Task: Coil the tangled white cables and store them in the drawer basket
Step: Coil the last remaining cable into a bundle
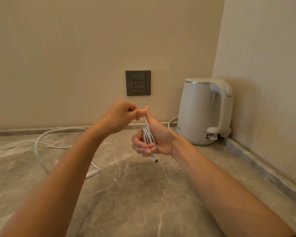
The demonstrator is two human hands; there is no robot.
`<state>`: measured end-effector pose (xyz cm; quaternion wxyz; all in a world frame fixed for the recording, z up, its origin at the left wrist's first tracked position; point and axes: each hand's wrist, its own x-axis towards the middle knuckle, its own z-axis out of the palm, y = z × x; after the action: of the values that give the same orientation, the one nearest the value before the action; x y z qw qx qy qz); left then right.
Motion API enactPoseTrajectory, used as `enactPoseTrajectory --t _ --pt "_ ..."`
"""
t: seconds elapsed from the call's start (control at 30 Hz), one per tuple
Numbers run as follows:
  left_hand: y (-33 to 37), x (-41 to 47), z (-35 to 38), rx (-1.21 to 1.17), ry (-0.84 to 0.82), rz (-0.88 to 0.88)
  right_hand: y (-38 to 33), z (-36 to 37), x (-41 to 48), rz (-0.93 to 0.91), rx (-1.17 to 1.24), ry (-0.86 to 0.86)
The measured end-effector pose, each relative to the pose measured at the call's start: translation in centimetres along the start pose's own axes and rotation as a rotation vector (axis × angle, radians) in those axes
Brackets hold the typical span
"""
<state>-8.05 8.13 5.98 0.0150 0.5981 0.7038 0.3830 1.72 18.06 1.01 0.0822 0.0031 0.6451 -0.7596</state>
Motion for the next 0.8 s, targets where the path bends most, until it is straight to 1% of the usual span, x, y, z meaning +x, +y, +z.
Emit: enactPoseTrajectory --t 0.07,0.13,0.27,0.4,0.47,0.53,0.6,0.8 --pt "-0.1 0.1 0.4 -0.054 0.032 -0.003 -0.2 0.4 0.0 -0.066 0.118 -0.092" --pt "-0.3 0.0 0.8 -0.114 0.029 -0.022 -0.3 0.6 0.0 -0.144 0.199 -0.138" --pt "-0.7 -0.3 2.1 -0.266 -0.054 -0.102 -0.5 0.7 0.2 -0.275 0.317 -0.167" --pt "-0.9 -0.9 3.2 -0.296 -0.169 -0.125 -0.4 0.2 0.6 -0.401 0.621 -0.314" --pt "-1.0 -1.0 3.6 -0.279 -0.241 -0.211 -0.6 0.2 0.6 -0.458 0.731 -0.231" --pt "-1.1 -0.9 3.8 -0.249 -0.293 -0.278 -0.9 0.3 0.6 -0.495 0.810 -0.053" --pt "-1.0 -0.9 4.0 -0.220 -0.354 -0.306 -0.9 0.4 0.5 -0.544 0.866 0.113" --pt "-0.2 -1.2 3.9 -0.082 -0.574 -0.322 -1.3 0.5 0.3 -0.613 1.030 0.353"
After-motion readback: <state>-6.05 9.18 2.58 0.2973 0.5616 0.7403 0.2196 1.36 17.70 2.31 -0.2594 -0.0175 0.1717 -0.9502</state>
